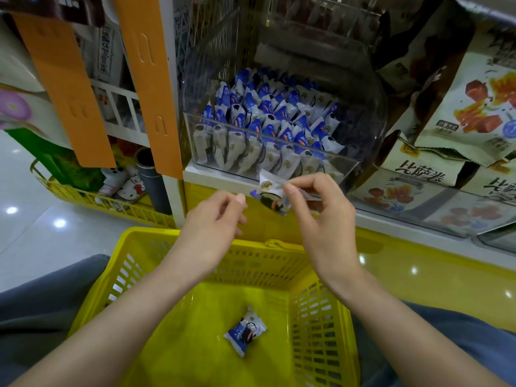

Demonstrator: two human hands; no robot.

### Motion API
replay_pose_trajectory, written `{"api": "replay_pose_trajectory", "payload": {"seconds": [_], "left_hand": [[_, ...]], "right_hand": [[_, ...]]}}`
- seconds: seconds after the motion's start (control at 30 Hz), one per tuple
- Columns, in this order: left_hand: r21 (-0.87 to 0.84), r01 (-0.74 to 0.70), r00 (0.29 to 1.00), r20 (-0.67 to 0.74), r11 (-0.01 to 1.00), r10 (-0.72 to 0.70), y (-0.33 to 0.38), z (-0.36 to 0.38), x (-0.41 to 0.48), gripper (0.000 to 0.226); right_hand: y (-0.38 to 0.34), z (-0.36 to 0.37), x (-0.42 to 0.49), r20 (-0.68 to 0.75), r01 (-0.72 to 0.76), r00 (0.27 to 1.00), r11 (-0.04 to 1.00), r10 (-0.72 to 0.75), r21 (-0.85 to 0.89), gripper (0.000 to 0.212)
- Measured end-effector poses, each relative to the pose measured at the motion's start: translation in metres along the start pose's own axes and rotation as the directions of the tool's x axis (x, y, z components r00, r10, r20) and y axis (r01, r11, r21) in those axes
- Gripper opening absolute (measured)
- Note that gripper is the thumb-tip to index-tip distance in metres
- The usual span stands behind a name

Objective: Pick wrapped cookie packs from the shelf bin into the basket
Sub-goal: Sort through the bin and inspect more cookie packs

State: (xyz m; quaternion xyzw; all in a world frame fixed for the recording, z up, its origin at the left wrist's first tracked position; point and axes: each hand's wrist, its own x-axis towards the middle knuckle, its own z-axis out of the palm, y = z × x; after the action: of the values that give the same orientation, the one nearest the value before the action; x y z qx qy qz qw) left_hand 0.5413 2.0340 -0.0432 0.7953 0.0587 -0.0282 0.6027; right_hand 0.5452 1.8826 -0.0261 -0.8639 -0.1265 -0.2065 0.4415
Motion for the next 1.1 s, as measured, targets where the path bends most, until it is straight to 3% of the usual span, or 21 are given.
{"api": "replay_pose_trajectory", "payload": {"seconds": [0.07,0.13,0.23,0.33,0.4,0.5,0.57,0.63,0.7,0.77,0.83,1.1], "left_hand": [[-0.196,0.224,0.969,0.152,0.955,-0.196,0.005,0.002,0.001,0.043],[-0.351,0.316,0.943,0.222,0.882,-0.249,0.009,0.0,0.001,0.05],[-0.561,0.259,0.959,0.246,0.786,-0.14,0.008,-0.006,0.0,0.045],[-0.496,0.126,0.988,0.137,0.859,-0.066,0.007,-0.006,-0.002,0.026],[-0.424,0.083,0.997,0.031,0.902,-0.077,0.008,-0.004,-0.001,0.023],[-0.394,0.06,0.998,0.018,0.917,-0.058,0.01,-0.003,-0.002,0.024],[-0.385,0.058,0.996,0.088,0.921,-0.026,0.01,-0.002,-0.004,0.023],[-0.344,0.04,0.994,0.112,0.938,-0.001,0.01,0.001,-0.005,0.022],[-0.176,-0.069,0.997,0.016,0.982,0.073,0.006,0.002,-0.003,0.021],[0.044,-0.183,0.981,-0.063,0.982,0.185,0.004,0.002,-0.003,0.034],[0.144,-0.246,0.964,-0.063,0.959,0.257,0.002,0.003,-0.007,0.049],[0.096,-0.251,0.967,0.058,0.963,0.247,0.002,0.003,-0.009,0.04]], "right_hand": [[-0.001,0.002,-0.003,0.025,0.072,0.997,0.997,-0.072,0.024,0.005],[-0.001,0.006,-0.009,0.09,0.164,0.983,0.986,-0.163,-0.013,0.005],[-0.001,0.009,-0.013,0.169,0.243,0.959,0.967,-0.228,-0.076,0.009],[0.0,0.009,-0.014,0.241,0.319,0.929,0.939,-0.283,-0.13,0.017],[-0.002,0.011,-0.015,0.249,0.211,0.95,0.975,-0.188,-0.07,0.016],[-0.005,0.015,-0.013,0.256,-0.214,0.951,0.966,0.172,0.146,0.007],[-0.004,0.017,-0.008,0.394,-0.509,0.836,0.807,0.382,0.298,0.011],[-0.003,0.017,-0.006,0.534,-0.66,0.729,0.647,0.428,0.382,0.025],[-0.006,0.016,-0.006,0.585,-0.703,0.699,0.543,0.41,0.459,0.028],[-0.006,0.017,-0.006,0.575,-0.702,0.706,0.519,0.413,0.489,0.026],[-0.007,0.017,-0.006,0.552,-0.701,0.709,0.524,0.439,0.484,0.027],[-0.008,0.014,-0.006,0.526,-0.711,0.702,0.519,0.48,0.475,0.034]]}}
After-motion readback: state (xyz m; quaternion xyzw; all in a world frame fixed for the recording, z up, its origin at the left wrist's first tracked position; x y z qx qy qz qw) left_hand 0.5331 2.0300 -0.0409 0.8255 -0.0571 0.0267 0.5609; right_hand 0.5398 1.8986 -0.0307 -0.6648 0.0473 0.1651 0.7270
